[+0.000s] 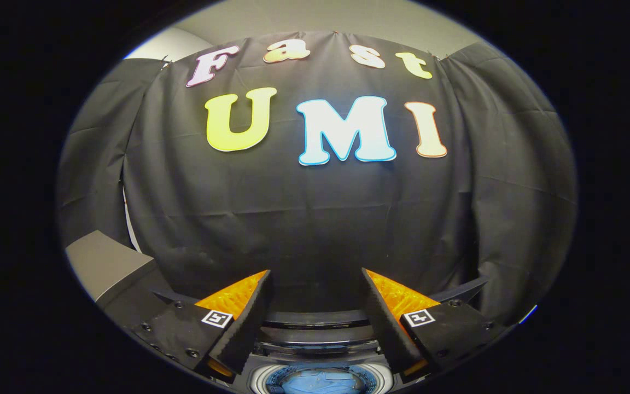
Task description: Put the clothes into the washing machine and then close the washing machine lid.
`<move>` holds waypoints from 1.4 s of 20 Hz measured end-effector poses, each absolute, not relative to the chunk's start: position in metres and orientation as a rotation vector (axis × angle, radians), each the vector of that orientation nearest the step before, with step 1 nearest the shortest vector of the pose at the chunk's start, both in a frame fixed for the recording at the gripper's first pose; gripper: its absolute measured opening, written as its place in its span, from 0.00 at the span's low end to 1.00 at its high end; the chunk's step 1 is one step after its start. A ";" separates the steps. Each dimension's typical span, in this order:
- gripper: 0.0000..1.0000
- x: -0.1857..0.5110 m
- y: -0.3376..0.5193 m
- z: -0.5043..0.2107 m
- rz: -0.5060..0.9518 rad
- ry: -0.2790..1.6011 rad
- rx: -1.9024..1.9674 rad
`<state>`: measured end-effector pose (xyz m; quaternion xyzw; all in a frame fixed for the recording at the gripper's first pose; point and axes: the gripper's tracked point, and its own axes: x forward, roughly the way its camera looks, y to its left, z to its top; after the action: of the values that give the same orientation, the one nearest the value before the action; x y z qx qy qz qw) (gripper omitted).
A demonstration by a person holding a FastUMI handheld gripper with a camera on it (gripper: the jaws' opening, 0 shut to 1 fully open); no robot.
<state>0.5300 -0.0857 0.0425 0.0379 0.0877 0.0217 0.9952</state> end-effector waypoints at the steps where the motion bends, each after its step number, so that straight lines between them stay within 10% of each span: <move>1: 0.98 0.528 -0.086 0.042 0.044 0.176 0.076; 28: 0.97 0.445 -0.085 0.015 0.067 0.195 0.088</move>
<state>0.4449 -0.0847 0.0149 0.0440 0.0971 0.0332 0.9937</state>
